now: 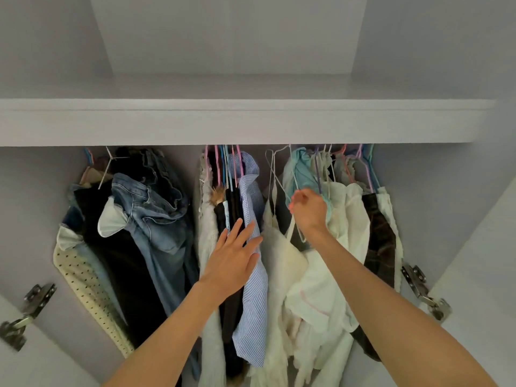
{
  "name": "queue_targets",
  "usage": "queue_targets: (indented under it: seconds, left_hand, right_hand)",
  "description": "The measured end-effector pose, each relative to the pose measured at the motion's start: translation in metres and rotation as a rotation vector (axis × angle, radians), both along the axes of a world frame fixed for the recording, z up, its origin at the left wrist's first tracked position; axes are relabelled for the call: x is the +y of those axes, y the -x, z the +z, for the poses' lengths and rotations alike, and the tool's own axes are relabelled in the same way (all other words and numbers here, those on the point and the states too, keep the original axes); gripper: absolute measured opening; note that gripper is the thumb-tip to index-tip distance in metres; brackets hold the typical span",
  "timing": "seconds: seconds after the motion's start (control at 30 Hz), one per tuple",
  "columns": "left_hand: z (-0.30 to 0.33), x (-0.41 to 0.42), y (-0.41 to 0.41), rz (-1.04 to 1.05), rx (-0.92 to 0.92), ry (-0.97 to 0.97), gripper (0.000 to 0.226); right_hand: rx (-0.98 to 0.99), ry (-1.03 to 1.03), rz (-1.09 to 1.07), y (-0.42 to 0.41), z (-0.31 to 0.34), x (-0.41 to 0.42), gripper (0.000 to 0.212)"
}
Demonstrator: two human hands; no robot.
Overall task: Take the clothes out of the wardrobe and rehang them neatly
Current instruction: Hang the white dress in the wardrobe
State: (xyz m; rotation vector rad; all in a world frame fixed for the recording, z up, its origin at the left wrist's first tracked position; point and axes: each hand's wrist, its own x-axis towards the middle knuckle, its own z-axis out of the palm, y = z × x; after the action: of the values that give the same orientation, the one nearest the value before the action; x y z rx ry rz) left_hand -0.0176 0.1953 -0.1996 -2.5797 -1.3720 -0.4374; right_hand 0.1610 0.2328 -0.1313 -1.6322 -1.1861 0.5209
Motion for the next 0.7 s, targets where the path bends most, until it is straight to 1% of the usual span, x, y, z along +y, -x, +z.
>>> queue_targets:
  seconds: [0.2, 0.27, 0.4, 0.53, 0.6, 0.7]
  left_hand:
    - [-0.016, 0.008, 0.012, -0.005, -0.042, -0.084, 0.038]
    - [-0.02, 0.011, 0.018, -0.014, -0.063, -0.1, 0.038]
    - [-0.022, 0.013, 0.021, -0.001, -0.075, -0.096, 0.039]
    - [-0.022, 0.016, 0.019, 0.001, -0.071, -0.091, 0.039]
    - [-0.022, 0.018, 0.02, 0.002, -0.069, -0.092, 0.038]
    - [-0.021, 0.019, 0.021, -0.008, -0.083, -0.106, 0.039]
  right_hand:
    - [0.012, 0.07, -0.084, -0.003, -0.016, 0.041, 0.02]
    - [-0.046, 0.108, -0.128, -0.004, -0.025, 0.042, 0.02]
    - [-0.1, 0.101, -0.238, -0.019, -0.028, 0.04, 0.027]
    - [-0.099, 0.068, -0.348, -0.047, -0.025, 0.036, 0.029]
    - [-0.126, 0.06, -0.377, -0.057, -0.026, 0.036, 0.03]
    - [-0.189, 0.051, -0.364, -0.059, -0.028, 0.035, 0.032]
